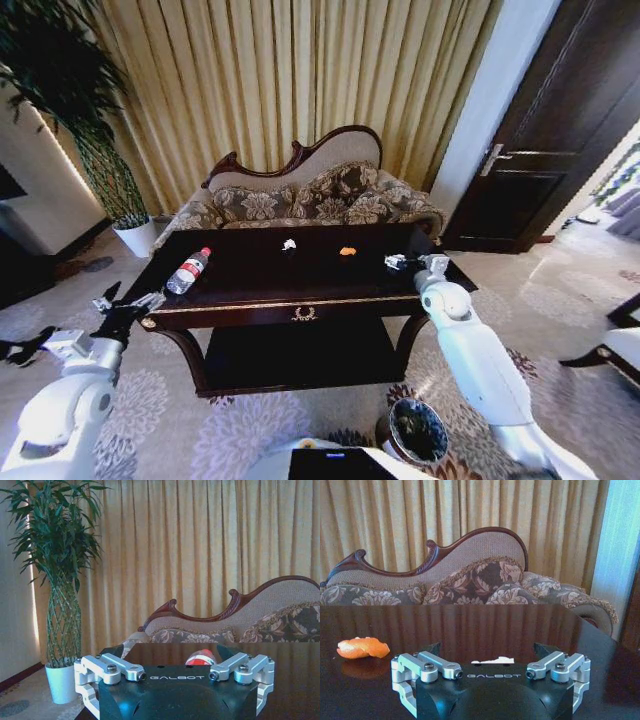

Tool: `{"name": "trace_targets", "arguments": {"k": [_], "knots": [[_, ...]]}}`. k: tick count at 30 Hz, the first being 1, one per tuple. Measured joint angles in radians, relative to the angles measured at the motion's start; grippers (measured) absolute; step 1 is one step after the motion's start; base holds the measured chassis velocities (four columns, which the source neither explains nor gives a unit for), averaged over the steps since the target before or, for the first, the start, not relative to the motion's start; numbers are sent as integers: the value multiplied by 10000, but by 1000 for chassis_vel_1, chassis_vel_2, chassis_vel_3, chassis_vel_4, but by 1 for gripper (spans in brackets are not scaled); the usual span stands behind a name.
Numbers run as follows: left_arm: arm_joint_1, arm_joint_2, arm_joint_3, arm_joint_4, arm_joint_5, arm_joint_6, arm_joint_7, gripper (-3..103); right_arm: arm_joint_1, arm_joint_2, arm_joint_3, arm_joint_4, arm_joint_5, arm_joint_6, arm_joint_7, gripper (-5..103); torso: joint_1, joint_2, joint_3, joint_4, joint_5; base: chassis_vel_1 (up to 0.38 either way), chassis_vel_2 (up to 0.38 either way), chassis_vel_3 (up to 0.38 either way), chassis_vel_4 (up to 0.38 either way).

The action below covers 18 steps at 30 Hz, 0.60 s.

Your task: Move to the front of the table and place the trash on the table into the trash bin.

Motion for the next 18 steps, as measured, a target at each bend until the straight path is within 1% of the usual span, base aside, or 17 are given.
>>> {"name": "trace_targets", "arguments": {"k": [6,16,17,18], "knots": [[86,-15,-57,3,7,-68,3,100,24,75,-70,-170,-141,24,0,100,0,0,0,-1,0,0,0,0,0],[104,13,-44,-62,7,-79,6,100,-51,152,-75,-510,-425,306,0,100,0,0,-1,-2,0,0,0,0,0],[90,37,-30,-76,6,-81,3,100,-59,156,-68,-564,-472,367,0,103,-1,0,0,-2,1,0,0,0,0],[78,50,-23,-79,4,-82,-1,100,-65,157,-57,-593,-494,390,0,100,0,0,0,-2,1,0,0,0,0]]}}
